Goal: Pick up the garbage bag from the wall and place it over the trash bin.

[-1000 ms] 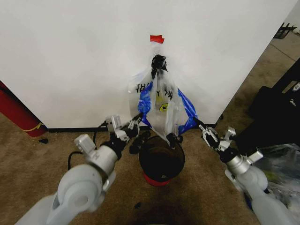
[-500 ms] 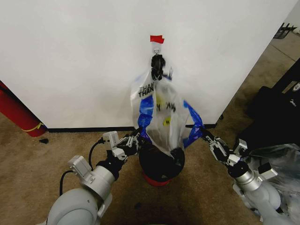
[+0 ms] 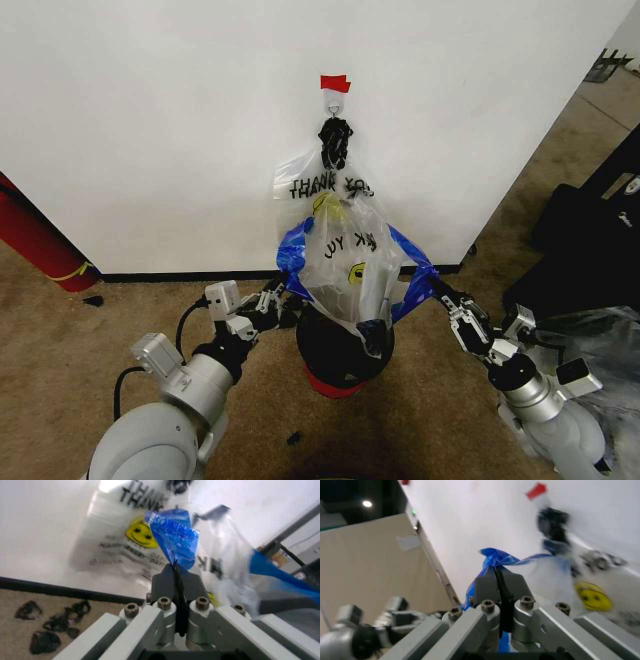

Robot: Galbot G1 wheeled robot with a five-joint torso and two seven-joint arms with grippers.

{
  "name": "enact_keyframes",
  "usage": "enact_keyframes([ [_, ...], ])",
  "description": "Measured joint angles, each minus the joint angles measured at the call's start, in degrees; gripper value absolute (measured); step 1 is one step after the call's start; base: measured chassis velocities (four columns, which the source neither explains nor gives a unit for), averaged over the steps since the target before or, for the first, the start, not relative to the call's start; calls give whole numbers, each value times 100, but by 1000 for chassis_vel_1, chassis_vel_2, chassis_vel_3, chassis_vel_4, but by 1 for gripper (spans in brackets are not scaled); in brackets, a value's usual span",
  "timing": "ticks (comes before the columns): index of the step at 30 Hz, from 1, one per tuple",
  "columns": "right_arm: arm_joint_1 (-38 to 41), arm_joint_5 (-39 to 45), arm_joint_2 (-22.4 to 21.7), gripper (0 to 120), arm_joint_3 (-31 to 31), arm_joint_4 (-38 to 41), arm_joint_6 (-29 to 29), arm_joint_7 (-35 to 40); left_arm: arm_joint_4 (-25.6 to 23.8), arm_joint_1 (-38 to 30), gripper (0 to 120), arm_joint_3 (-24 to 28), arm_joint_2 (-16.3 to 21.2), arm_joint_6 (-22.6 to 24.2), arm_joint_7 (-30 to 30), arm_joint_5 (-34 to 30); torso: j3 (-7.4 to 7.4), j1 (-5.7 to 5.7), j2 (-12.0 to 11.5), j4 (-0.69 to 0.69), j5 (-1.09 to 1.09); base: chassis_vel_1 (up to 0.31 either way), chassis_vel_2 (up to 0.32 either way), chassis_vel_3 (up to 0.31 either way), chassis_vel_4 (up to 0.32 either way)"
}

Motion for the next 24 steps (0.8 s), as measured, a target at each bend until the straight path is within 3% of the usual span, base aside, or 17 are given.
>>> enact_keyframes([
  [12,-304,-57,-7,0,24,775,-118,193,7,284,0,-368,-17,62,-12,-179,0,0,-1,0,0,0,0,0,0],
  [24,170,-350,185,0,-335,-107,173,178,12,33,0,187,-420,-59,139,273,0,0,-1,1,1,0,0,0,0],
])
